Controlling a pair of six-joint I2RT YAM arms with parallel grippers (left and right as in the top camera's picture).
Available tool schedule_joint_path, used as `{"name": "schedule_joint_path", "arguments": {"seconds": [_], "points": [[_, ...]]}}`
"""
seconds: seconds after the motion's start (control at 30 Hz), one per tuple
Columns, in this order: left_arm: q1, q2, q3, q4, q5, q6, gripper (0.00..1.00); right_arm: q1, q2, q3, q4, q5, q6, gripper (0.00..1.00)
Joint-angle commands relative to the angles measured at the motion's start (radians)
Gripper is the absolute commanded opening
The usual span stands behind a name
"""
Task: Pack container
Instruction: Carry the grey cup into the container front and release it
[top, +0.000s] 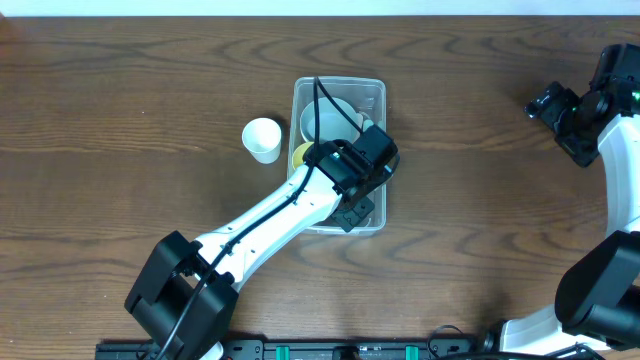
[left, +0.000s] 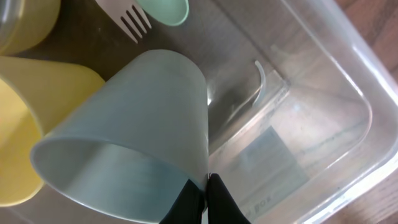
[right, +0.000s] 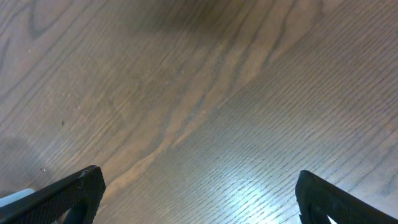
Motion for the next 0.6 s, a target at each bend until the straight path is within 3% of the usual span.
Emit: {"name": "schedule_joint_path", "arguments": {"seconds": [0.0, 0.57], "points": [[0.003, -0.026, 0.024, -0.018, -0.015, 0.04, 0.06, -0.003, 0.002, 0.012, -0.003, 0.01, 0.011, 0.99], [0.003, -0.026, 0.024, -0.167, -0.016, 0.043, 0.06, -0.003, 0.002, 0.012, -0.003, 0.01, 0.011, 0.99]]}}
